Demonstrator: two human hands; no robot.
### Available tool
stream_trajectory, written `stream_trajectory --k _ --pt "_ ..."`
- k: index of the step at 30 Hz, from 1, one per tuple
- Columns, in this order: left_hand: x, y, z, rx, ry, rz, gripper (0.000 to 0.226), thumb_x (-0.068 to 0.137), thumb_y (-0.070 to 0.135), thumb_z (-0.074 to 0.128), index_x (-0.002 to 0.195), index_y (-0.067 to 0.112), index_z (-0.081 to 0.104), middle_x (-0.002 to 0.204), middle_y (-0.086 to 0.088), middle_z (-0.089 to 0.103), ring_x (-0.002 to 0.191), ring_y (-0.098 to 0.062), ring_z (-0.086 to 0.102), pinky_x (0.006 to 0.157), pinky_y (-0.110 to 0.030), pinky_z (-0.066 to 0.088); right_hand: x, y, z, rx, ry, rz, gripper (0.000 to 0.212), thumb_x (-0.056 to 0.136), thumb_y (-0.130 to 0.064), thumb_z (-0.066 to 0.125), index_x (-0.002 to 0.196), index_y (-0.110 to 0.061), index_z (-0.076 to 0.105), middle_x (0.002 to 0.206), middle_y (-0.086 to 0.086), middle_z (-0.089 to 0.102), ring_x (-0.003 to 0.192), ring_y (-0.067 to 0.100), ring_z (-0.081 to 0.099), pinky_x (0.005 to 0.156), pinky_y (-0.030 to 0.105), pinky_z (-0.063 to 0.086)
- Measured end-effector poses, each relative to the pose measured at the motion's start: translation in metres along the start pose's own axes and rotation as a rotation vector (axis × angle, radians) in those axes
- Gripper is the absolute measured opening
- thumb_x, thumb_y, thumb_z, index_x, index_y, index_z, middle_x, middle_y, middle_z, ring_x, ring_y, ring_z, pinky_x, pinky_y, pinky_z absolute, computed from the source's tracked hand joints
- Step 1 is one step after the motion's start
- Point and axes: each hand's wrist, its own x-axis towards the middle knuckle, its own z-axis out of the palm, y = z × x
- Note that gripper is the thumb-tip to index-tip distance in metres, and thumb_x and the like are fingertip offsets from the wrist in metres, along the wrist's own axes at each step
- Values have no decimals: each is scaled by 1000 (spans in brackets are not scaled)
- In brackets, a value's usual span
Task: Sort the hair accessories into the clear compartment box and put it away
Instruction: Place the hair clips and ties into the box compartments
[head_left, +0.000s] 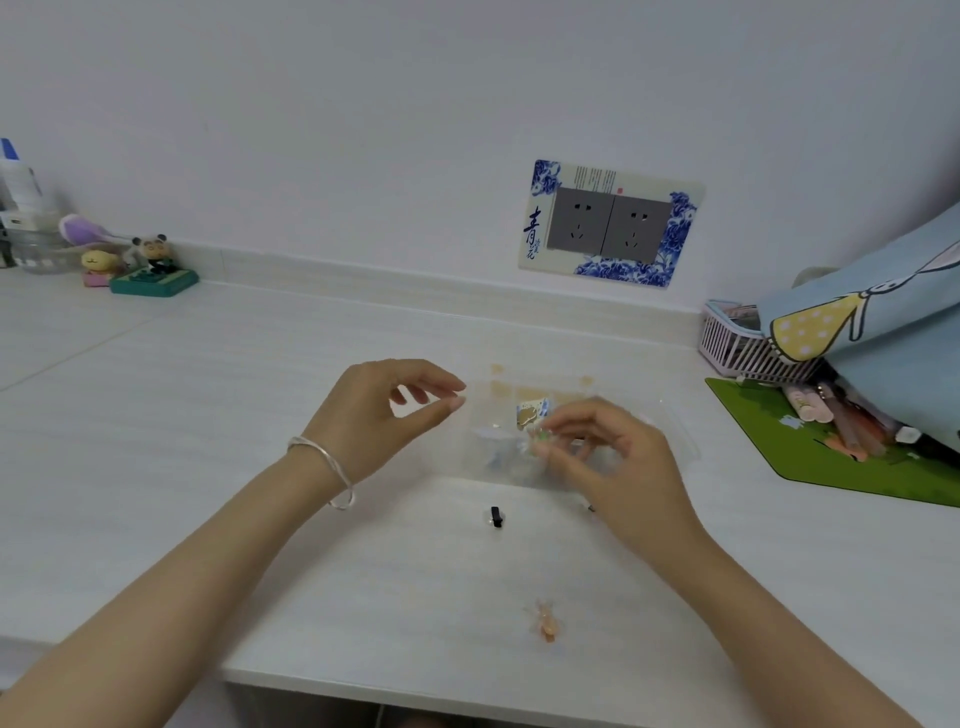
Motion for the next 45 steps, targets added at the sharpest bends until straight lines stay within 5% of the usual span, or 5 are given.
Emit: stream_trajectory --k 16,24,30,38,45 --pt "-10 0 6 51 -59 259 23 75 41 67 96 32 67 98 18 66 96 -4 56 84 -20 44 37 -6 -1 -200 -36 -59 12 83 -10 68 89 -21 69 89 -15 71 89 -2 62 84 6 40" --pt "-18 13 26 -10 -496 83 24 70 36 75 94 39 69 90 27 63 88 9 57 73 -5 41 -16 9 -36 -285 -151 -23 18 81 -5 68 84 -22 73 90 -16 69 78 5 61 70 7 43" --pt "-22 5 35 40 -580 55 21 75 34 72 96 34 71 94 15 70 85 -2 63 80 -25 51 -28 28 -42 -477 -165 135 10 79 -25 72 87 -31 73 83 -22 70 83 -5 57 71 9 43" --pt "-22 7 37 -60 -464 65 15 74 18 74 88 23 74 79 9 70 72 -6 64 70 -19 53 -30 28 -26 -446 -285 109 18 82 -19 69 98 -26 73 85 -17 69 93 -4 59 81 10 47" --pt "5 25 16 -269 71 43 13 74 12 73 84 19 72 78 5 73 71 -4 67 70 -17 53 -26 25 -6 -550 -264 -87 15 84 -22 61 96 -25 68 85 -12 72 78 7 65 74 29 54"
